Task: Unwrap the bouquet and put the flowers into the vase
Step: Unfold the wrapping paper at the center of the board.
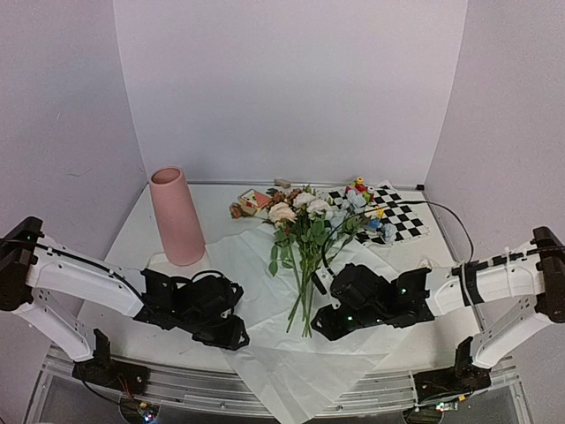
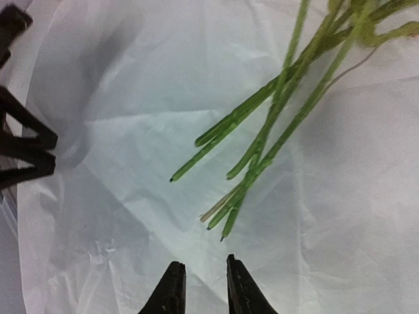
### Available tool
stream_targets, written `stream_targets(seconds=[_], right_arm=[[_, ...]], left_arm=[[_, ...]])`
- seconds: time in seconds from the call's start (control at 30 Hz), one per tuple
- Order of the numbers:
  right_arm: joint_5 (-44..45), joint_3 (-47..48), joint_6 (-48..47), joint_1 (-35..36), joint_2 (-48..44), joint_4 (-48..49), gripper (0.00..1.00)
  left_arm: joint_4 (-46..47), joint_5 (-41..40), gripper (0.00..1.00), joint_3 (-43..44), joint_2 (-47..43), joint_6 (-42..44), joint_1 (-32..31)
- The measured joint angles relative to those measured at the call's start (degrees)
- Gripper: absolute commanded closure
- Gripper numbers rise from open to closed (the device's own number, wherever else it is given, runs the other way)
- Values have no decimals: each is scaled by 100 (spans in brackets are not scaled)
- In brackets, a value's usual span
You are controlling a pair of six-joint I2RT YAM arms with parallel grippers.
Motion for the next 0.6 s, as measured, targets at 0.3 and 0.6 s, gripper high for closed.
stream_targets(seconds=[0.3,0.6], right_arm=[[1446,385,667,-192,-73,-420,62],[2060,1218,677,-669,182,-420,63]], left_arm=[[1,-349,54,-81,345,-241,-4],[-24,-1147,31,185,-549,-62,65]])
